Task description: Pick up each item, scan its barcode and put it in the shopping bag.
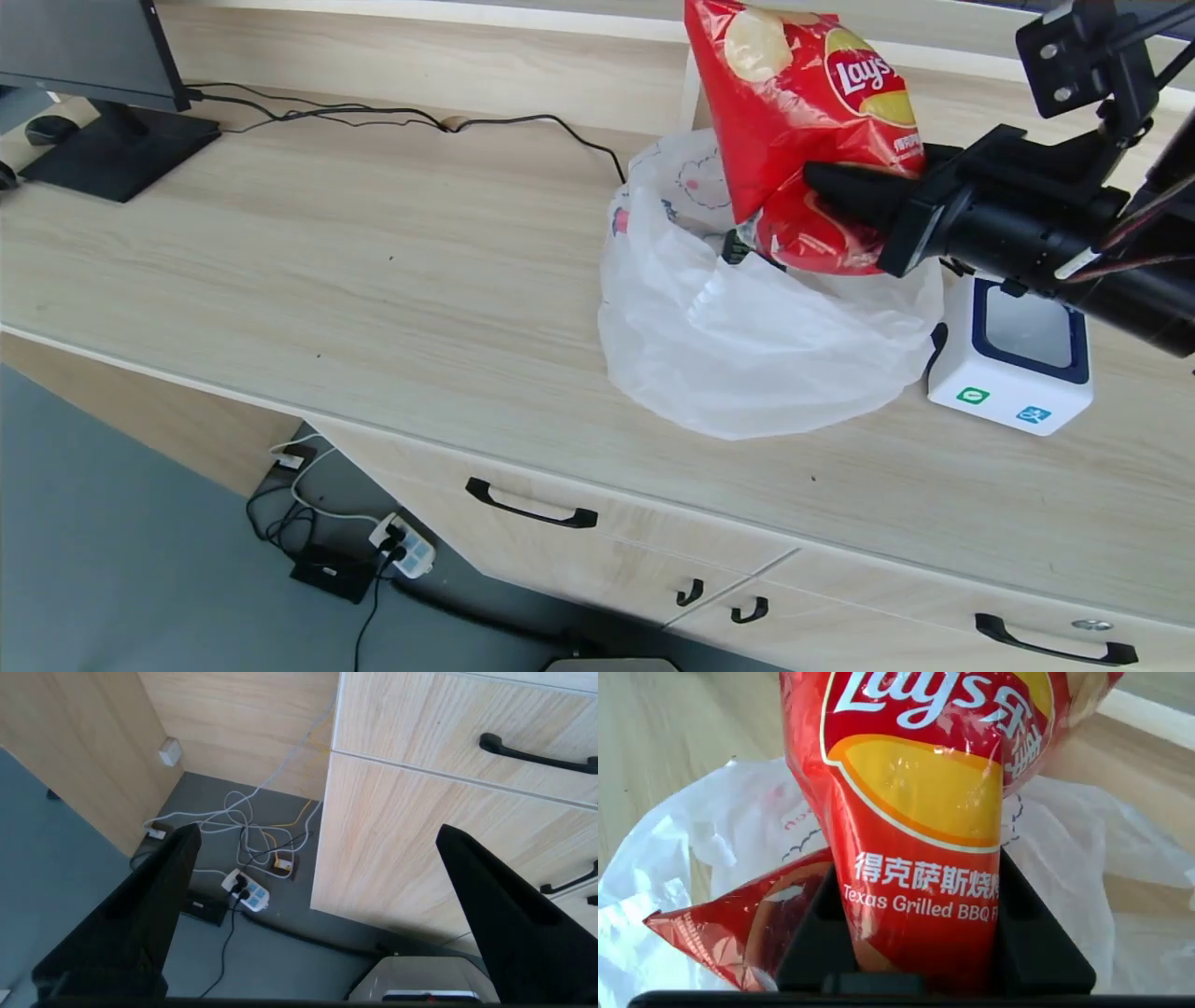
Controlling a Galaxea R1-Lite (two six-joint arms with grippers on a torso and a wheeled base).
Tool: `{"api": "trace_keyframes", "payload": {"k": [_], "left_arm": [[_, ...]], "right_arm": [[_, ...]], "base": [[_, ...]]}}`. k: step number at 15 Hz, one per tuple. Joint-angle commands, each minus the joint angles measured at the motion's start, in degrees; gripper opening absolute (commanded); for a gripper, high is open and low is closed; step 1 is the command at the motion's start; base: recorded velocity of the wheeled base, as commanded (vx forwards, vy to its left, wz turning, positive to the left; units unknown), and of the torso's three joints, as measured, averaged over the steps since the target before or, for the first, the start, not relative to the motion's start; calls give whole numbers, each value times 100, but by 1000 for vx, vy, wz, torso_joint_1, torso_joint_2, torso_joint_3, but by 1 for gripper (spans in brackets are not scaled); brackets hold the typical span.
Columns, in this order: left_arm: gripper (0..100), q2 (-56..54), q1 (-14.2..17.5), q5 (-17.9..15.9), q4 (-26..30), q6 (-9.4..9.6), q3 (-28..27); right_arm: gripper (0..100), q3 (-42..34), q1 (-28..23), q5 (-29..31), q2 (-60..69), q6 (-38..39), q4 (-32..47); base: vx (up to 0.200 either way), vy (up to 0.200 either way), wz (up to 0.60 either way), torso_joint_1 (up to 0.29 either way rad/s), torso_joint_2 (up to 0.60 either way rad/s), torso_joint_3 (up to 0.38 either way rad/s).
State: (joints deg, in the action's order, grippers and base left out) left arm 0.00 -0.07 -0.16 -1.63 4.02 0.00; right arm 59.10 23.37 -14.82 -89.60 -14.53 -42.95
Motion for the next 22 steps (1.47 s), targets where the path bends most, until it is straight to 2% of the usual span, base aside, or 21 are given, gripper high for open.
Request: {"api": "trace_keyframes", "payload": {"k": [1, 5, 11, 16, 19, 22], "left_arm": [[100, 9, -1, -2, -4, 2, 0], [100, 9, -1, -2, -12, 46, 0], [100, 9, -1, -2, -12, 28, 0], [100, 9, -1, -2, -4, 28, 0], [100, 9, -1, -2, -4, 46, 0], [100, 9, -1, -2, -4, 46, 0]], "right_arm": [[0, -180, 45, -3, -339, 319, -407], [0, -478, 36, 6, -374, 548, -495], [0, -689, -509, 6, -295, 521, -495], [0, -1507, -518, 32, -40, 425, -495], [0, -1419, -588, 375, -101, 337, -443], [0, -1428, -500, 436, -251, 311, -425]], "base": [[0, 0, 0, 0, 0, 0], [0, 0, 0, 0, 0, 0], [0, 0, 0, 0, 0, 0], [0, 0, 0, 0, 0, 0], [0, 0, 0, 0, 0, 0], [0, 0, 0, 0, 0, 0]]}}
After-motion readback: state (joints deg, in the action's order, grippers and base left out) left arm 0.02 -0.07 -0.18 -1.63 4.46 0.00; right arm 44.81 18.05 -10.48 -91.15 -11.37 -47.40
